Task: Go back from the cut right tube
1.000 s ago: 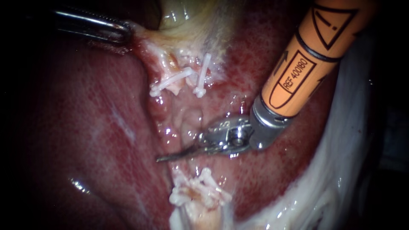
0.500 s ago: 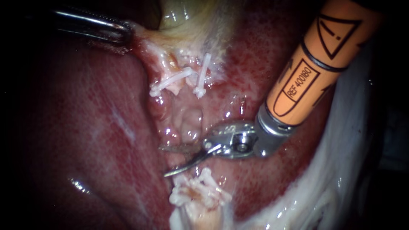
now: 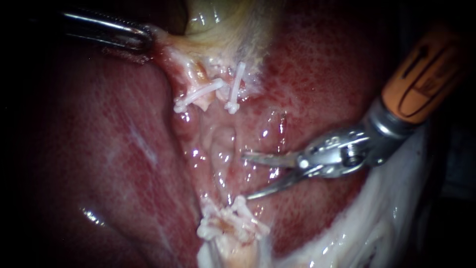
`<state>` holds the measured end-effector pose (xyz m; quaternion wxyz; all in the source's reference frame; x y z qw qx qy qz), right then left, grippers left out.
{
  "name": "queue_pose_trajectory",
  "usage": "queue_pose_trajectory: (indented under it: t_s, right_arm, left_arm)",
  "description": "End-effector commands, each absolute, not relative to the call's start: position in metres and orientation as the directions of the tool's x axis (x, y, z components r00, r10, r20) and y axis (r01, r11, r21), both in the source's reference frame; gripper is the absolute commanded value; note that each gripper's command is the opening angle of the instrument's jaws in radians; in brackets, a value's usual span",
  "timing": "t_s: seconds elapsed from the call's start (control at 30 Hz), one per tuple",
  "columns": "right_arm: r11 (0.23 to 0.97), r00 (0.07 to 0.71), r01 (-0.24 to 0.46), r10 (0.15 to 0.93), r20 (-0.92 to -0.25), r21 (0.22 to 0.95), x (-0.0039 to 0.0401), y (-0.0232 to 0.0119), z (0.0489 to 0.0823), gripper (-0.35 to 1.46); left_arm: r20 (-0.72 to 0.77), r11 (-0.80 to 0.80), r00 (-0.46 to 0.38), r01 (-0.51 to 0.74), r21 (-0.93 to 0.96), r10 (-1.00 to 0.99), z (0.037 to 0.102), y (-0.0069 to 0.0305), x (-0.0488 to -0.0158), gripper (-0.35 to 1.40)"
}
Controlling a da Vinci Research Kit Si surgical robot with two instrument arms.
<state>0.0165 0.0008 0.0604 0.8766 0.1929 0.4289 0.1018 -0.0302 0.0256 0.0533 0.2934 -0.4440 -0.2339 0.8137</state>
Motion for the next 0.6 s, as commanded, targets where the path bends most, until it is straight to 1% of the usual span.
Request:
queue_pose_trajectory:
  t_s: [0.03,0.13,0.33,0.4,0.6]
  right_arm:
    - [0.913,0.644,-0.011,0.318,-0.696,0.407,0.0158,0.0012,0.0600,1.43]
    - [0.927,0.688,-0.027,0.288,-0.666,0.373,0.0142,0.0021,0.0593,1.43]
    - [0.941,0.715,-0.061,0.274,-0.643,0.333,0.0118,0.0036,0.0582,1.43]
    - [0.941,0.719,-0.069,0.276,-0.637,0.331,0.0116,0.0038,0.0581,1.43]
    - [0.944,0.726,-0.066,0.268,-0.634,0.323,0.0114,0.0039,0.0585,1.43]
  left_arm:
    - [-0.585,-0.718,-0.433,-0.270,-0.641,0.685,0.0533,0.0256,-0.0302,-0.35]
    - [-0.585,-0.718,-0.433,-0.270,-0.641,0.685,0.0534,0.0256,-0.0302,-0.35]
    - [-0.585,-0.718,-0.433,-0.270,-0.641,0.685,0.0534,0.0257,-0.0303,-0.35]
    - [-0.585,-0.718,-0.433,-0.271,-0.641,0.685,0.0534,0.0256,-0.0304,-0.35]
    - [-0.587,-0.720,-0.433,-0.276,-0.636,0.684,0.0540,0.0249,-0.0311,-0.35]
